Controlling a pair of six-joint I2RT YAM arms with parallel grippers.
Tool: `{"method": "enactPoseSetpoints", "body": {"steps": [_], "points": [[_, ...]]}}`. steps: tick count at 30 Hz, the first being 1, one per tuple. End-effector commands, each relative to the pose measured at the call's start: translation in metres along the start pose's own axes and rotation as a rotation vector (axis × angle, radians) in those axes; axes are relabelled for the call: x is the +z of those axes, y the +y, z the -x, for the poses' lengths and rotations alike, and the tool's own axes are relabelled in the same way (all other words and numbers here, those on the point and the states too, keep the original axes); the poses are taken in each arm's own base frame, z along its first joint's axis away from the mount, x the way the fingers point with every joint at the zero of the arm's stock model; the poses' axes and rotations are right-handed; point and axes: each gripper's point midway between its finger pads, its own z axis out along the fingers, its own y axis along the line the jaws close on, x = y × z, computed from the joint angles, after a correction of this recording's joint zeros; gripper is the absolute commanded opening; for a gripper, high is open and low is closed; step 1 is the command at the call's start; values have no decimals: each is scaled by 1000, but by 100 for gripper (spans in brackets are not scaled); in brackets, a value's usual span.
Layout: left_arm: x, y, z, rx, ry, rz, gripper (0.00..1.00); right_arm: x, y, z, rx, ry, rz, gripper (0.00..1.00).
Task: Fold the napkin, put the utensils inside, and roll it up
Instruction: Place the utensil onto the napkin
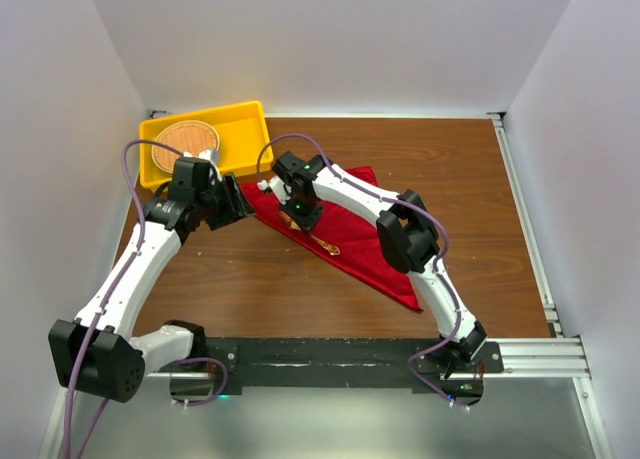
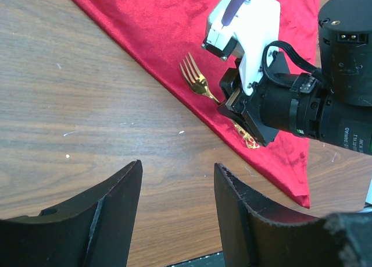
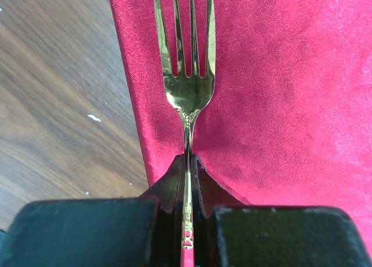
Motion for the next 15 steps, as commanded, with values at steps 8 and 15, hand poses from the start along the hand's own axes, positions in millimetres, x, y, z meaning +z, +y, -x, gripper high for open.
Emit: {"method": "enactPoseSetpoints", "body": {"steps": [8,15], "points": [[-4,-8,13,21,-27,-40,58,-5,12,0,-49,-16,46,0],[-3,-7,13,19,-28,-43,58,-3,13,0,-55,-16,51,0]]}}
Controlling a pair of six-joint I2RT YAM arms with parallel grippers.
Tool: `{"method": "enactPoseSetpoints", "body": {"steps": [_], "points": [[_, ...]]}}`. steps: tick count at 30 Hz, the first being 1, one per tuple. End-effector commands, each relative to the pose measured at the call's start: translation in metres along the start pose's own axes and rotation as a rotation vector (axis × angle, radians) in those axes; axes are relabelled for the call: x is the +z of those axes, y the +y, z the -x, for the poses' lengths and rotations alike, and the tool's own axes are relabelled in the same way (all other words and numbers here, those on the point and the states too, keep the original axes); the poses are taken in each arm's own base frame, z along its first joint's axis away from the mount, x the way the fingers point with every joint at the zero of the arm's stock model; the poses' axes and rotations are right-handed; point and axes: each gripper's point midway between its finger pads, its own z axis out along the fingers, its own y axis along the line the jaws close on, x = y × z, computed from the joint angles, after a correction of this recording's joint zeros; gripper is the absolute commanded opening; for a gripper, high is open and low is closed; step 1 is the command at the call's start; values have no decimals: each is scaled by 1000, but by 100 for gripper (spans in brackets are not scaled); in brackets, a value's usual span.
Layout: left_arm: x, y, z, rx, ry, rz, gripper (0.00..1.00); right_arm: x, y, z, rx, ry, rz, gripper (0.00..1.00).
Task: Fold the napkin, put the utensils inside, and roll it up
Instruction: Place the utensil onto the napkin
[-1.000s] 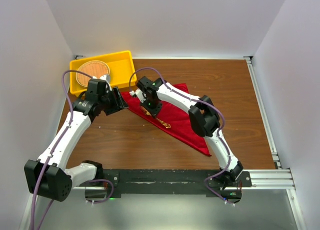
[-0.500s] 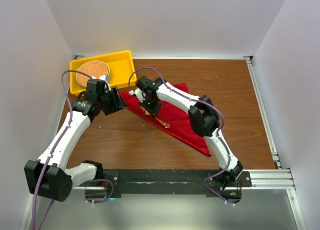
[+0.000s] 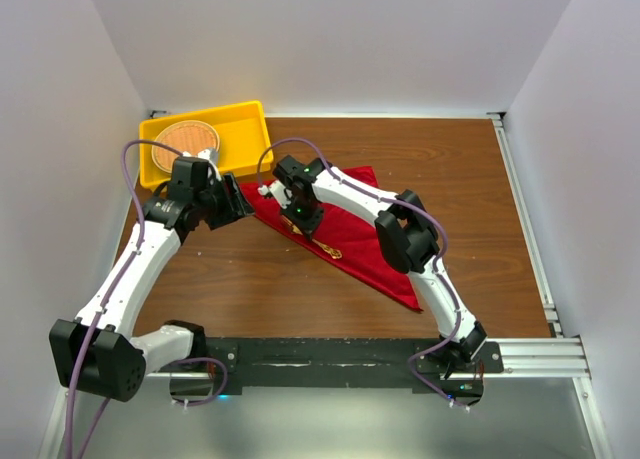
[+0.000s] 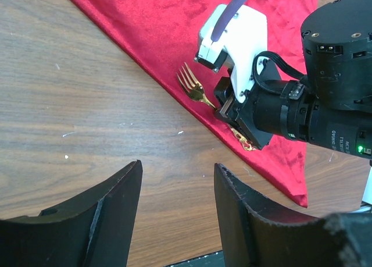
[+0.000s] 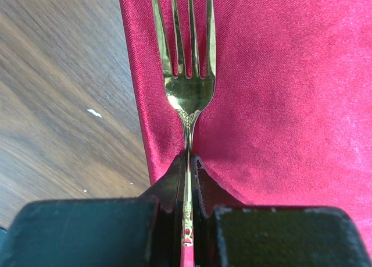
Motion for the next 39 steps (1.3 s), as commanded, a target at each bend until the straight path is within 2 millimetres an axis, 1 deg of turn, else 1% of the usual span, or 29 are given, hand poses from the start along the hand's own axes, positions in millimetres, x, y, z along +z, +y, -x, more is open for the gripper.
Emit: {"method": "enactPoseSetpoints", "body": {"steps": [1,15,19,22,27,30,31,33,34,35,36,37,38,39], "points": [[-4,-7,12,25,-31,-34,58,-10,9,8,-31,-40,23,0],[-4,-4,11,24,-35,-35,58,-7,10,3,-46,-21,16,0],[-5,-3,11,25,-38,-33,58,-8,9,3,-52,-22,4,10],[-4,-2,10,24,-37,-35,58,-7,8,2,-52,-15,1,12],[-2,0,8,13,-34,-37,58,-12,9,2,-49,-21,-3,21],[0,0,12,-2,-43,-37,60,-24,9,6,-36,-41,-18,29],[2,0,16,-13,-53,-38,62,-34,9,10,-24,-62,-28,31],[10,2,19,-30,-53,-37,64,-48,6,10,0,-77,-58,36],[16,9,21,-60,-47,-20,66,-53,5,9,7,-80,-68,38],[20,11,23,-72,-51,-20,67,-70,5,11,14,-110,-80,40],[24,8,30,-80,-67,-48,67,-77,5,10,34,-119,-92,44],[34,19,31,-119,-60,-32,67,-84,5,7,44,-123,-103,46],[40,23,32,-132,-60,-32,67,-100,6,7,51,-151,-113,47],[47,26,39,-140,-79,-44,67,-110,3,2,62,-153,-132,48]]}}
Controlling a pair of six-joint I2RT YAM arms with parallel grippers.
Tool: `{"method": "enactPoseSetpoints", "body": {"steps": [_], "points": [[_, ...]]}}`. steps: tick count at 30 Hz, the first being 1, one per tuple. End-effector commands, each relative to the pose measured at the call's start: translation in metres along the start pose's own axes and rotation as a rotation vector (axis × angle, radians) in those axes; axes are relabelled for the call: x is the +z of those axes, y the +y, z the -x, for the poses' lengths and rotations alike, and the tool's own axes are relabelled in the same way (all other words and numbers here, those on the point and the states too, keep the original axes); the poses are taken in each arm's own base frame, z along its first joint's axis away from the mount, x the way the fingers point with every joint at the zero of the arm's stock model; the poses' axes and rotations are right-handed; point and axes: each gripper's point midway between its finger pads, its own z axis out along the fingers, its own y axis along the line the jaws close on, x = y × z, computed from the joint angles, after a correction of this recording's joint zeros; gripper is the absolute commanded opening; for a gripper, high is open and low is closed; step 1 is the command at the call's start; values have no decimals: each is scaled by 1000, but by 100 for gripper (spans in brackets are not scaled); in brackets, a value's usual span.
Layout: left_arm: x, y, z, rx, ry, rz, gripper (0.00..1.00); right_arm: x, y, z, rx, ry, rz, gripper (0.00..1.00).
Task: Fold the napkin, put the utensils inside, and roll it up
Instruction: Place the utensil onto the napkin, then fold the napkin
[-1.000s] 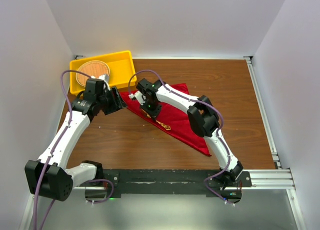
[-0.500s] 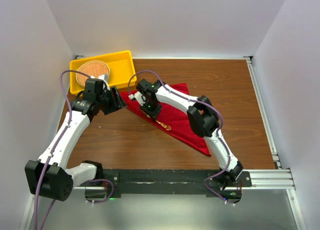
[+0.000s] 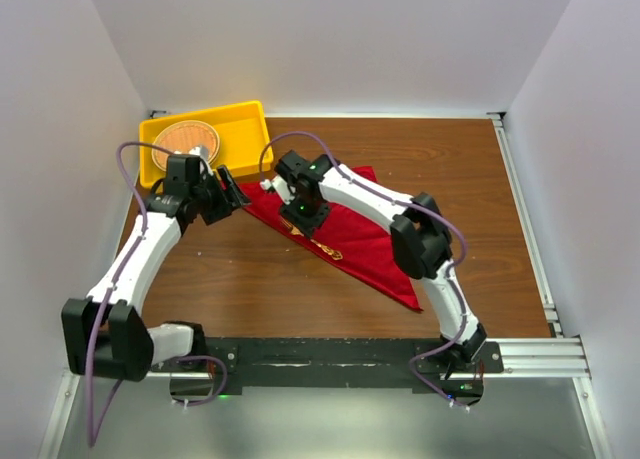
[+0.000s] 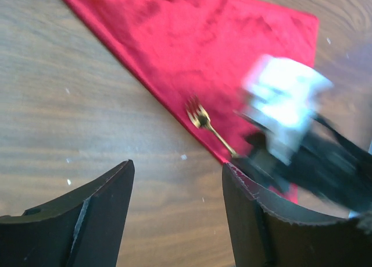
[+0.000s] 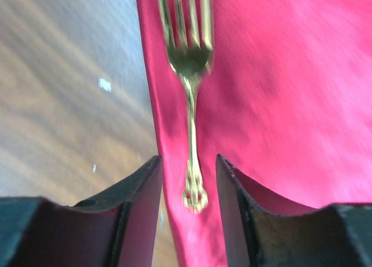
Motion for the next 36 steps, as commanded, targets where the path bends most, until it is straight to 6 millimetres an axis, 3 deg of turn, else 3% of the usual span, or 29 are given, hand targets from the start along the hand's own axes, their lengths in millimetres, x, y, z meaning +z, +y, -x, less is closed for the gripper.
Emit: {"method": "enactPoseSetpoints", "body": {"steps": [1,2,3,5,6,7,8,9,10,11,16,21,31,36], "points": [[37,24,20,-106,-28,-12,67,-85,-5,2,61,-127,-79,53],[44,29,22,-118,-25,-18,66,-91,-5,-1,68,-133,-88,54],[51,31,31,-125,-44,-44,66,-111,-6,-2,77,-175,-104,56],[72,51,34,-159,-24,-23,63,-119,-11,-16,110,-177,-113,57],[77,50,43,-155,-34,-41,62,-135,-11,-17,121,-225,-115,57],[89,59,44,-155,-19,-26,61,-135,-13,-28,137,-216,-123,65],[94,62,49,-145,-25,-19,61,-138,-19,-33,182,-231,-129,66],[99,67,55,-136,-46,-2,61,-153,-22,-32,206,-294,-131,69],[108,73,59,-130,-42,13,61,-147,-25,-44,226,-278,-121,77],[112,77,61,-131,-43,23,61,-148,-28,-49,240,-285,-127,98],[138,97,77,-153,-80,44,56,-166,-51,-73,338,-362,-162,98],[156,109,91,-198,-149,40,50,-183,-63,-74,362,-430,-223,98],[164,118,103,-179,-205,66,36,-182,-75,-70,367,-413,-241,98],[158,113,107,-123,-226,49,18,-180,-73,-72,351,-398,-232,98]]}}
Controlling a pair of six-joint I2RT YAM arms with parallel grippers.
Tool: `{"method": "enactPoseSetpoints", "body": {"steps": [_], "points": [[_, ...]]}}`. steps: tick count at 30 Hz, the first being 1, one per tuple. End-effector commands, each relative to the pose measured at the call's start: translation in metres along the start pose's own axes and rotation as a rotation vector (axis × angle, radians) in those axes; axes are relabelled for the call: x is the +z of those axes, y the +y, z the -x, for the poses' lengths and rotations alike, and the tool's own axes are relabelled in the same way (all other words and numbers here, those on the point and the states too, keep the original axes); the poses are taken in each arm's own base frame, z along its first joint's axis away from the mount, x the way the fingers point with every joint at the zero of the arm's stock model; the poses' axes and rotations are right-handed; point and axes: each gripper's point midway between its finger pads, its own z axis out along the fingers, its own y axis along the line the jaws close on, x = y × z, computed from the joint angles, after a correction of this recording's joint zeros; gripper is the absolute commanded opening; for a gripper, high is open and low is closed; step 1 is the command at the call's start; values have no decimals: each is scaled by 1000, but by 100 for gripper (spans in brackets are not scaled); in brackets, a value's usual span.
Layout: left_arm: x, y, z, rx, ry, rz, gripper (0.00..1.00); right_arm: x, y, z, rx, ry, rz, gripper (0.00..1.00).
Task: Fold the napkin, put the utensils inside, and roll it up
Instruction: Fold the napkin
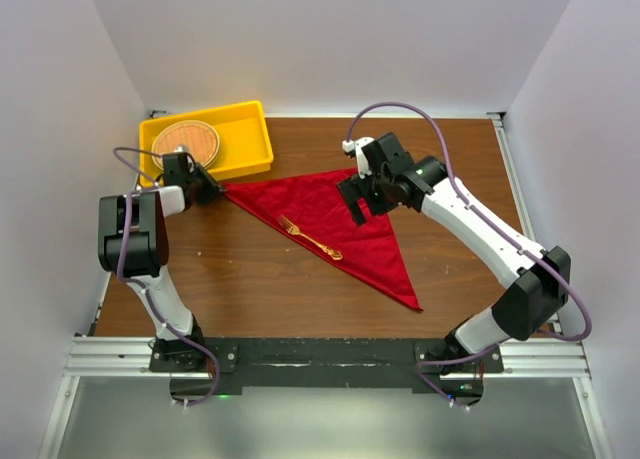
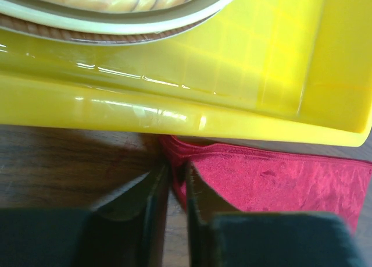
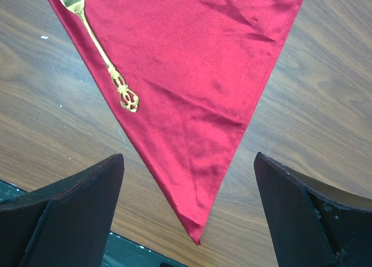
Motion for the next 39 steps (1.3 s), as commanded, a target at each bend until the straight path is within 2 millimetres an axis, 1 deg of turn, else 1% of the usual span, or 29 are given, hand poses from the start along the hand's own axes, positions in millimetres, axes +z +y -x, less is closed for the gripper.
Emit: {"method": "enactPoseSetpoints", "body": {"steps": [1,2,3,5,6,7,8,9,10,11,12,14,16,17,19,20,22,23,25,28,30,31,33,34,37,39], "points": [[-6,-16,29,78,-101,-52,16,-6,-1,15,-6,-44,1,98],[-9,-19,29,89,-110,-70,15,-6,-1,15,-5,-42,2,98],[-16,-29,31,105,-124,-89,12,-6,-1,13,-4,-39,3,98],[-22,-39,31,130,-129,-108,4,-6,1,12,7,-38,12,98],[-29,-52,30,156,-138,-131,0,-4,2,9,12,-33,16,98],[-32,-59,29,169,-142,-143,0,-6,2,9,13,-42,23,98],[-34,-70,22,188,-132,-169,0,-6,4,10,21,-52,33,98],[-41,-81,23,202,-144,-189,0,-5,5,7,19,-49,37,98],[-44,-88,20,211,-143,-202,0,-6,5,7,21,-55,39,98],[-49,-98,14,227,-134,-220,0,-6,5,4,24,-50,39,98],[-50,-103,11,228,-127,-229,0,-6,5,3,25,-49,36,98],[-57,-125,-10,265,-92,-272,0,-6,4,0,24,-47,34,98],[-62,-134,-21,277,-72,-292,0,-7,3,0,30,-57,29,98],[-67,-143,-31,282,-57,-317,0,-9,2,-2,36,-61,29,98],[-72,-147,-45,286,-26,-338,0,-10,1,-3,42,-72,26,98],[-78,-156,-52,297,-18,-360,0,-12,-1,-6,46,-72,21,98],[-83,-161,-67,316,10,-380,0,-12,-3,-9,50,-74,12,98],[-88,-169,-76,338,25,-398,0,-13,-5,-12,53,-71,5,98],[-91,-171,-87,361,47,-394,0,-14,-8,-15,60,-67,-3,98],[-102,-184,-104,404,61,-422,0,-14,-12,-20,86,-66,-2,98],[-106,-189,-111,424,72,-430,0,-14,-12,-24,97,-68,2,98],[-108,-193,-119,437,89,-434,0,-14,-12,-24,103,-68,6,98],[-110,-195,-127,439,107,-439,0,-14,-12,-26,105,-65,5,98],[-112,-196,-135,441,124,-442,0,-14,-13,-27,104,-63,4,98],[-115,-200,-151,444,146,-455,0,-15,-16,-27,111,-64,-3,98],[-114,-201,-159,458,160,-456,0,-15,-17,-27,113,-66,-3,98]]}}
